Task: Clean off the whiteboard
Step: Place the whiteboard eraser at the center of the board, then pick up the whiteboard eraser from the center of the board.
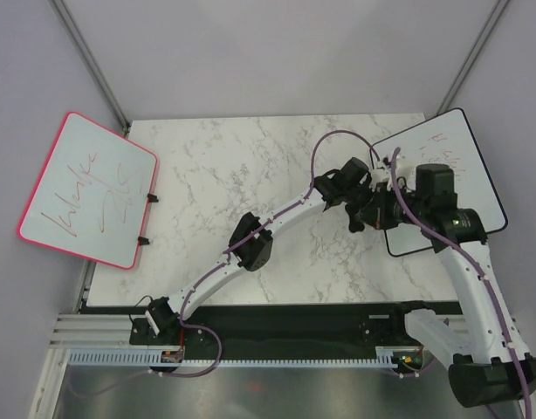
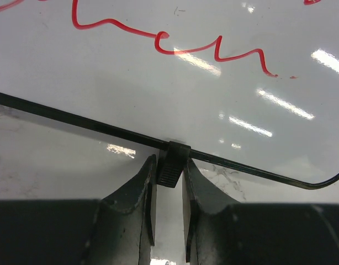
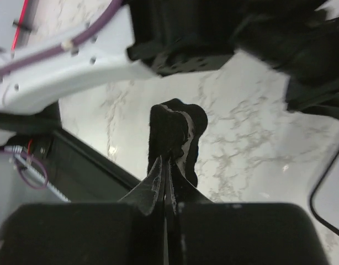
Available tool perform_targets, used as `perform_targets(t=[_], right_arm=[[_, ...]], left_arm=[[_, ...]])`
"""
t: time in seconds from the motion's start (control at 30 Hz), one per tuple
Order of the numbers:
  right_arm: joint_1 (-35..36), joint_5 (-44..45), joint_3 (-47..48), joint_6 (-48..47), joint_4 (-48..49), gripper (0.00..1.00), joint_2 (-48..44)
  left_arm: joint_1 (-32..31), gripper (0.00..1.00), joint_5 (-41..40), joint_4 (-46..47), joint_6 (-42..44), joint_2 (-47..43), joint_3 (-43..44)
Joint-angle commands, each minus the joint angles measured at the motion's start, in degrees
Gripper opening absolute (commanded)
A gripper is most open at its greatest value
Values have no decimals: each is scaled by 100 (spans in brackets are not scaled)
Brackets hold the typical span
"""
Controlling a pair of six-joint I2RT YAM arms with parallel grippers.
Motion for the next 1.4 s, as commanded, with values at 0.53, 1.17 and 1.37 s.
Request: perform_targets(t=[0.53,1.17,1.37], right_arm=[[3938,1292,-2421,1296,2696,0,1627],[5650,4700,-2370,2465,2004,92,1520],[5705,4984,-2456,2572,1730,88,1733]], left_arm=[[6,2,-184,-333,-224,71,48],[6,2,-175,-342,-215,80,66],[6,2,-157,-342,-215,89,83]])
